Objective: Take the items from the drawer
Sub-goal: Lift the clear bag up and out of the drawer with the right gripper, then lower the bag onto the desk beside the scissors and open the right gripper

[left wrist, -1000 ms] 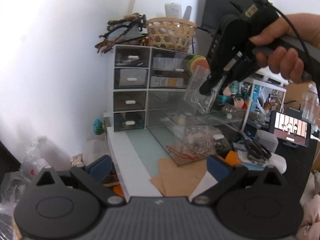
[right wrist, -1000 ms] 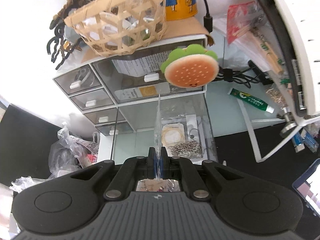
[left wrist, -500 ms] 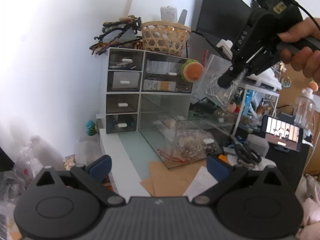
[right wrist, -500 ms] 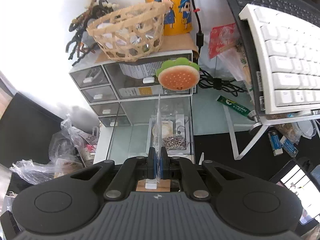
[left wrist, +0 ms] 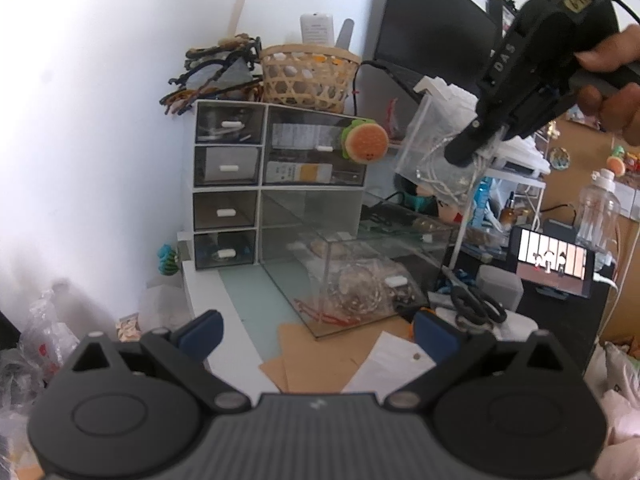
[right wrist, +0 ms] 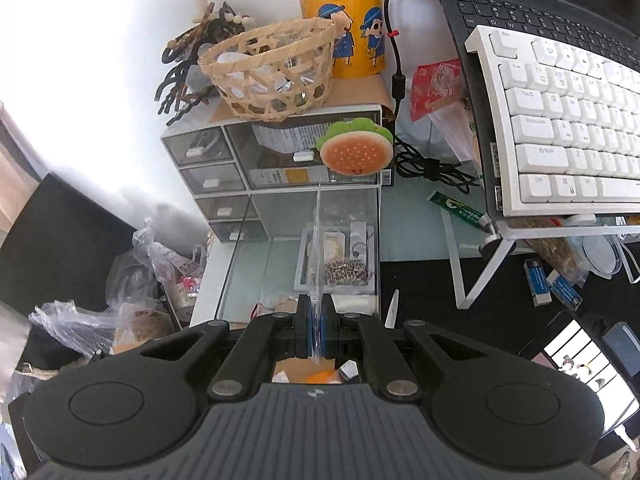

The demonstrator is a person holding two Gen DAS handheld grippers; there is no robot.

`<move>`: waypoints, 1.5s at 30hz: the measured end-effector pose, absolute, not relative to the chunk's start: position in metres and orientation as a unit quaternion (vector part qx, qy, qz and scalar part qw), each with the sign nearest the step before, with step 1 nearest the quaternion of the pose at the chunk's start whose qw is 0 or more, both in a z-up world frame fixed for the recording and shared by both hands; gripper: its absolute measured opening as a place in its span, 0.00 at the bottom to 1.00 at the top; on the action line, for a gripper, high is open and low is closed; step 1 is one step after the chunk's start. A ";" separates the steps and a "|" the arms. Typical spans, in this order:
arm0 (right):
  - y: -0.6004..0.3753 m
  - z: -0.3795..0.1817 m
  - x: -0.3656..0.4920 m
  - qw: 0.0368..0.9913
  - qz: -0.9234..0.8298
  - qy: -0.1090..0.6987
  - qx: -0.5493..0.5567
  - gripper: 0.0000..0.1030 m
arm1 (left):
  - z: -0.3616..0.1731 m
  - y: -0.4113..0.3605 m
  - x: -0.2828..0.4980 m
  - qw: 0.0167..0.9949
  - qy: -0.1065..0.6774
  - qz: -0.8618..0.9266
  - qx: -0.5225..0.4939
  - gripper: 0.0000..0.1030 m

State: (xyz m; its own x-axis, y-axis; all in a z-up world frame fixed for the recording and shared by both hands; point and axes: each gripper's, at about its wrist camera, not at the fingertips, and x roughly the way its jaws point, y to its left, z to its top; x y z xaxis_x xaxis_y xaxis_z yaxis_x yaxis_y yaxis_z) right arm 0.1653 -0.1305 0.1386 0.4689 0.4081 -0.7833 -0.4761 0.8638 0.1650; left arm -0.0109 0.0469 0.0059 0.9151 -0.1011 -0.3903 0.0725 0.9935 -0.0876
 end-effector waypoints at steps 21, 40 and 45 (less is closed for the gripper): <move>-0.140 0.120 0.137 0.829 0.291 0.473 -0.064 0.04 | 0.010 0.042 -0.014 0.978 0.200 -0.050 -0.032 1.00; -0.128 0.072 0.137 0.798 0.312 0.511 -0.068 0.04 | 0.004 0.034 -0.010 0.973 0.214 -0.078 -0.022 1.00; -0.124 0.058 0.137 0.788 0.318 0.523 -0.069 0.04 | 0.004 0.034 -0.011 0.973 0.217 -0.079 -0.019 1.00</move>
